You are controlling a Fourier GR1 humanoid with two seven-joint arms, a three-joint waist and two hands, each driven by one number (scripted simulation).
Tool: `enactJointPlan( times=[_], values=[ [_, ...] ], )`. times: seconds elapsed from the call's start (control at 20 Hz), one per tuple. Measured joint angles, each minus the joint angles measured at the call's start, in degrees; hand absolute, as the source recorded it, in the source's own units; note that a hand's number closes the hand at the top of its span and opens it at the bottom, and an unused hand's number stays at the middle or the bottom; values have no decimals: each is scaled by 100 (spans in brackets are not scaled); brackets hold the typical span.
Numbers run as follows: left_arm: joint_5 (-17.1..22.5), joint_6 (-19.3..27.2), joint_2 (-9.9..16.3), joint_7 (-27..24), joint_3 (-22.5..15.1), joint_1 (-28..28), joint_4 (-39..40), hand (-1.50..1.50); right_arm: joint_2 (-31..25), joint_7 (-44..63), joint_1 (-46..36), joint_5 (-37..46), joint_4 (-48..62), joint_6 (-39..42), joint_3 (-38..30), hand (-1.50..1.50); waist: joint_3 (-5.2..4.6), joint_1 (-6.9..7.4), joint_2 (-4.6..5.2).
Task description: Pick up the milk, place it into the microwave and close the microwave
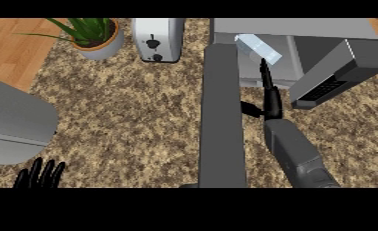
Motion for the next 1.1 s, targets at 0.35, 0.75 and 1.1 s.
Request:
enactJointPlan(
  times=[0.35,0.75,1.1],
  values=[
    [-144,15,-60,126,-135,268,-242,-150,20,-354,587,-10,-107,692,27,-150,-8,-142,-70],
    [-657,86,-161,243,-447,177,-102,-150,-166,-432,1351,70,-517,1315,229,-150,-17,-268,-120],
    [-918,-56,-192,311,-728,-223,314,-150,-485,-419,2149,-63,-1231,1615,247,150,-26,-369,-146]
  ],
)
